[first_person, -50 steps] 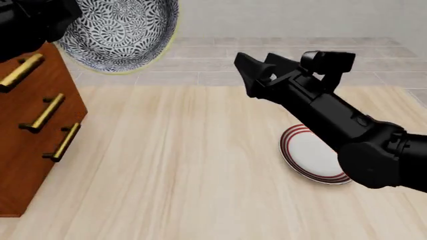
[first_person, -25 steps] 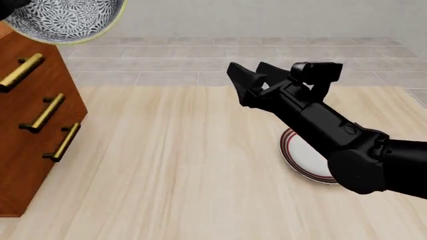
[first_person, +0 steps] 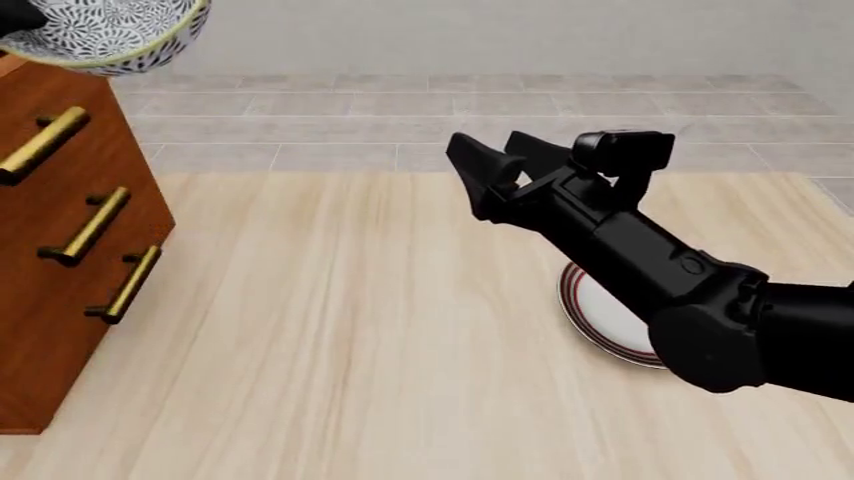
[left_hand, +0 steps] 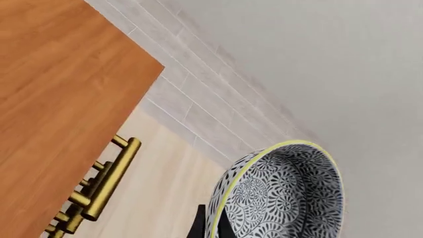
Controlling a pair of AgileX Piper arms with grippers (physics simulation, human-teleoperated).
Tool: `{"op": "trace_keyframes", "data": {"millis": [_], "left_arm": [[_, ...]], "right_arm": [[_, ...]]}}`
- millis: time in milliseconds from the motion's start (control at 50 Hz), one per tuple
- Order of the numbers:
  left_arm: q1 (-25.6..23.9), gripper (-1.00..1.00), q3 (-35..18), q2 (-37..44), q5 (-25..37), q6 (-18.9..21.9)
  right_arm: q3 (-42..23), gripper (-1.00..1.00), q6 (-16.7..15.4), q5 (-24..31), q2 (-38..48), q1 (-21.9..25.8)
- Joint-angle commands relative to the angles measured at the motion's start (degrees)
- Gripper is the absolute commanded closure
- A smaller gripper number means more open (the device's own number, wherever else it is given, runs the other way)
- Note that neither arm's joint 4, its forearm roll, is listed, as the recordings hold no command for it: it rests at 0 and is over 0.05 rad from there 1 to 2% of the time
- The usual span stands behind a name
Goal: Put the bowl on top of the cabinet.
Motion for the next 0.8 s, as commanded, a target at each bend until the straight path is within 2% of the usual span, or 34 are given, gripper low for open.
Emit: {"op": "trace_keyframes", "data": {"millis": [20,80,100,140,160,200,220,260,300,320,380,400,480,520,580,600,640,720,800], "left_arm": [[0.0,1.00,-1.4,1.0,1.2,-4.2],[1.9,1.00,-3.1,1.3,2.9,-2.2],[3.2,1.00,-4.9,1.5,4.5,0.3],[4.7,1.00,-5.8,1.7,6.0,1.5],[6.0,1.00,-7.2,1.7,7.2,3.8],[6.6,1.00,-8.1,2.1,8.5,4.7],[7.2,1.00,-9.9,2.8,10.2,6.6],[10.7,1.00,-12.1,2.9,13.0,9.9],[11.5,1.00,-13.2,3.5,14.3,10.2],[13.5,1.00,-14.2,3.3,15.5,11.8],[13.0,1.00,-14.7,3.9,16.0,11.2],[15.0,1.00,-15.4,3.5,16.9,12.6],[16.5,1.00,-16.6,3.4,17.9,13.7],[16.7,1.00,-15.8,3.8,18.5,12.0],[17.0,1.00,-16.7,4.2,19.0,12.2],[18.9,1.00,-17.4,4.0,19.9,13.1],[18.5,1.00,-17.7,4.2,20.0,13.0],[22.7,1.00,-20.8,4.3,23.0,15.8],[23.4,1.00,-21.4,5.0,23.8,14.5]], "right_arm": [[0.7,-1.00,1.0,-1.2,-0.9,-0.3],[1.3,-1.00,1.7,-1.5,-1.9,0.1],[1.9,-1.00,1.7,-2.1,-2.8,0.5],[2.3,-1.00,1.8,-2.2,-3.6,1.1],[2.5,-1.00,1.5,-2.2,-4.0,1.4],[2.7,-1.00,1.5,-2.3,-4.4,1.7],[2.8,-1.00,1.5,-2.3,-4.7,1.9],[2.8,-1.00,1.5,-2.4,-4.7,2.1],[2.9,-1.00,1.4,-2.5,-4.6,2.1],[2.9,-1.00,1.5,-2.6,-4.5,2.2],[2.9,-1.00,1.4,-2.5,-4.5,2.4],[2.9,-1.00,1.4,-2.4,-4.7,2.5],[2.9,-1.00,1.2,-2.3,-4.8,2.7],[2.9,-1.00,1.4,-2.5,-4.7,2.6],[3.0,-1.00,1.5,-2.6,-4.7,2.7],[3.1,-1.00,1.5,-2.8,-4.7,2.7],[3.1,-1.00,1.5,-2.8,-4.7,2.7],[3.0,-1.00,1.6,-2.8,-4.6,2.8],[3.0,-1.00,1.7,-2.9,-4.6,2.7]]}}
